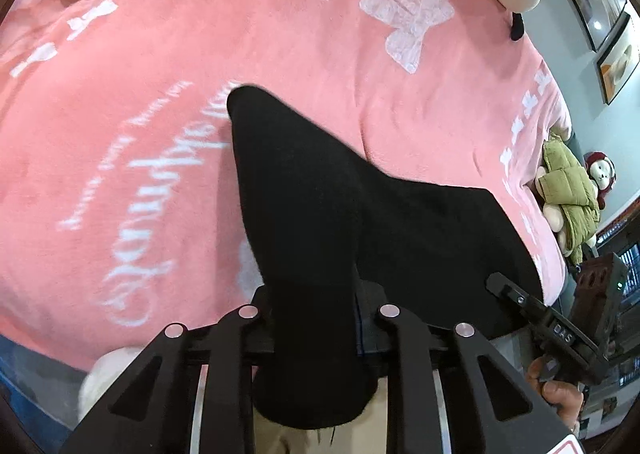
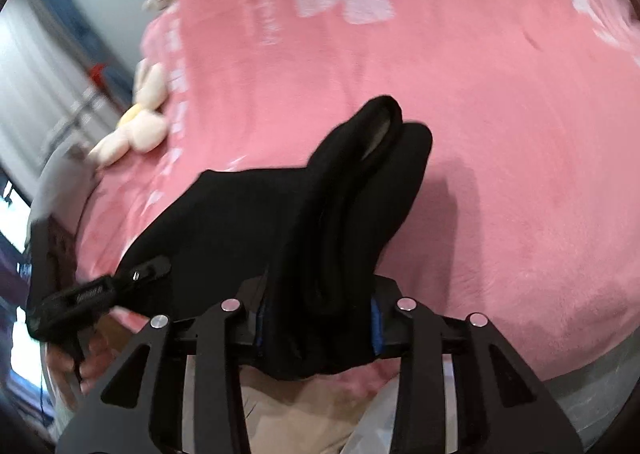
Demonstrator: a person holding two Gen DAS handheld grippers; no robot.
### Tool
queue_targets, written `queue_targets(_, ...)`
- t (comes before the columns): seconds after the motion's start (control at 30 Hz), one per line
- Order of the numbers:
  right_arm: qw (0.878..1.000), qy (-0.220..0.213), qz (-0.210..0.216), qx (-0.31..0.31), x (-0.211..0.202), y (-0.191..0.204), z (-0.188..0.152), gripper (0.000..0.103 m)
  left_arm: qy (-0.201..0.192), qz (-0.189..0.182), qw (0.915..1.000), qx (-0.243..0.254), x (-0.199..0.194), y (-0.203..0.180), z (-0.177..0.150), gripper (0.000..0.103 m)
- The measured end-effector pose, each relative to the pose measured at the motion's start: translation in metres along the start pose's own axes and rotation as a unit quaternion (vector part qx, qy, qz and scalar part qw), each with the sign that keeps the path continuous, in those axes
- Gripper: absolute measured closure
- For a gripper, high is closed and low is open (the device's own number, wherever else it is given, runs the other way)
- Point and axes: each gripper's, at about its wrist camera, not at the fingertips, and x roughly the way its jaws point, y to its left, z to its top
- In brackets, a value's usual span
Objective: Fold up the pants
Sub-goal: 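Lift the folded pants with both grippers and hold them up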
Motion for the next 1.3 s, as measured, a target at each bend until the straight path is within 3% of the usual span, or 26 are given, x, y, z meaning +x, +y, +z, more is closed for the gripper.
queue_targets(0.07, 1.0, 0.013, 0.008, -0.009, -0.004, 0.004, -0.011, 0.066, 0.02, 0.011, 0.9997, -0.002, -0.01, 0.007, -0.007, 0.081)
queue_targets(0.13, 0.999, 0.036, -0.009, -0.005, 0.003, -0.006, -0.029, 0.063, 0.054, 0.029, 0.9981, -0.006, -0.003, 0.017, -0.018, 0.07)
queue_targets(0.2, 0.996, 0.067, -0.044, 0.029, 0.019, -0.027, -0.047, 0.057, 0.082, 0.083, 0.9931, 0.009, 0.014, 0.017, -0.035, 0.065)
queue_targets(0.27, 0.996, 0.058, -0.041, 0.053, 0.021, -0.038, -0.055, 0.05, 0.082, 0.114, 0.9897, 0.029, 0.023, 0.01, -0.042, 0.058)
queue_targets(0.33, 0.996, 0.055, -0.043, 0.055, 0.02, -0.039, -0.053, 0.044, 0.065, 0.135, 0.9875, 0.048, 0.026, 0.0, -0.043, 0.038)
queue_targets(0.37, 0.996, 0.056, -0.051, 0.048, 0.021, -0.037, -0.052, 0.04, 0.061, 0.139, 0.9869, 0.055, 0.028, -0.005, -0.042, 0.034)
queue_targets(0.53, 0.996, 0.062, -0.053, 0.045, 0.029, -0.039, -0.051, 0.036, 0.065, 0.154, 0.9841, 0.061, 0.05, -0.02, -0.034, 0.021)
queue_targets(0.87, 0.994, 0.067, -0.029, 0.075, 0.043, -0.044, -0.045, 0.035, 0.072, 0.122, 0.9896, 0.024, 0.074, -0.003, -0.02, 0.006)
queue_targets(1.03, 0.994, 0.069, -0.021, 0.086, 0.048, -0.047, -0.043, 0.033, 0.09, 0.074, 0.9928, -0.029, 0.086, 0.014, -0.013, 0.005)
queue_targets(1.3, 0.993, 0.069, -0.019, 0.093, 0.051, -0.047, -0.042, 0.03, 0.089, 0.07, 0.9931, -0.032, 0.081, 0.02, -0.014, 0.006)
